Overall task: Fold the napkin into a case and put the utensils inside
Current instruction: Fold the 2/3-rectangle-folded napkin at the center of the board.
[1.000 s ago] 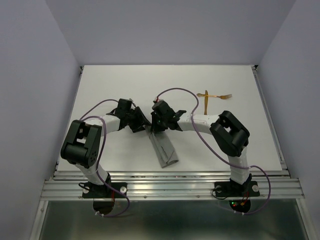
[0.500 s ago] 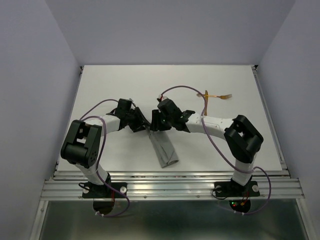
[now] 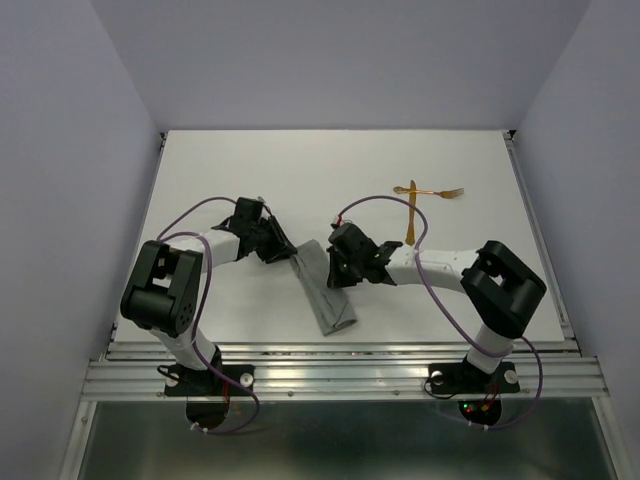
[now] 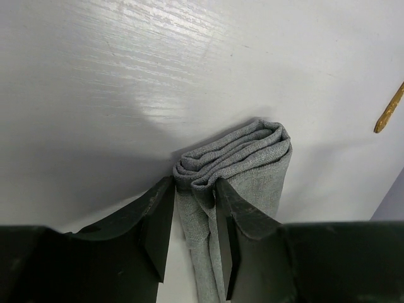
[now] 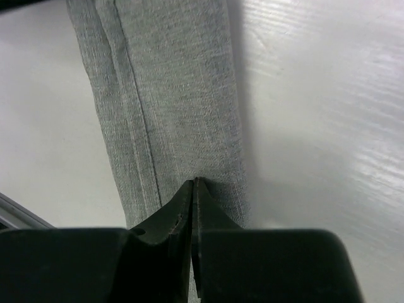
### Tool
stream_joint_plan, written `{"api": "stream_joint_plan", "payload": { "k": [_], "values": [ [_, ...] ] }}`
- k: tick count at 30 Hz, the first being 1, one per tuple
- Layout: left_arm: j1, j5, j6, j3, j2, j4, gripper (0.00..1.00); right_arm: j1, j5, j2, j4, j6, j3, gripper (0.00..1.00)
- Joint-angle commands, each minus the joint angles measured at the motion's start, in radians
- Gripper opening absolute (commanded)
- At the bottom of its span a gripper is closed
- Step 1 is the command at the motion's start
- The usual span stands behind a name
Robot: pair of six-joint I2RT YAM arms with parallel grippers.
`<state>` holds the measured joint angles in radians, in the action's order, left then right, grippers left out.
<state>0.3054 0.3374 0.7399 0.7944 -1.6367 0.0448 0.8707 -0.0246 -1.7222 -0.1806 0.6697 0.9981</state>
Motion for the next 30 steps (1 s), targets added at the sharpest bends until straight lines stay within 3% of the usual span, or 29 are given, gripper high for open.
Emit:
{"api": "stream_joint_plan", "payload": {
  "k": [1,5,11,19,30],
  "values": [
    [-0.008,-0.028,-0.048,0.043,0.051,-0.020,0.43,0.033,0.015,-0.008,0.010,0.008,-0.010,0.03],
    [-0.008,-0.031,-0.071,0.055,0.058,-0.036,0.44,0.033,-0.023,-0.028,-0.006,-0.004,0.007,0.03],
    [-0.008,-0.095,-0.117,0.091,0.107,-0.097,0.44,0.043,-0.055,0.105,-0.072,-0.022,-0.027,0.05],
    [-0.009,-0.141,-0.151,0.118,0.184,-0.161,0.44,0.112,-0.029,0.265,-0.099,0.105,-0.165,0.06],
    [-0.008,-0.141,-0.151,0.078,0.213,-0.172,0.47,0.229,-0.032,0.036,0.004,0.162,-0.145,0.06]
  ]
}}
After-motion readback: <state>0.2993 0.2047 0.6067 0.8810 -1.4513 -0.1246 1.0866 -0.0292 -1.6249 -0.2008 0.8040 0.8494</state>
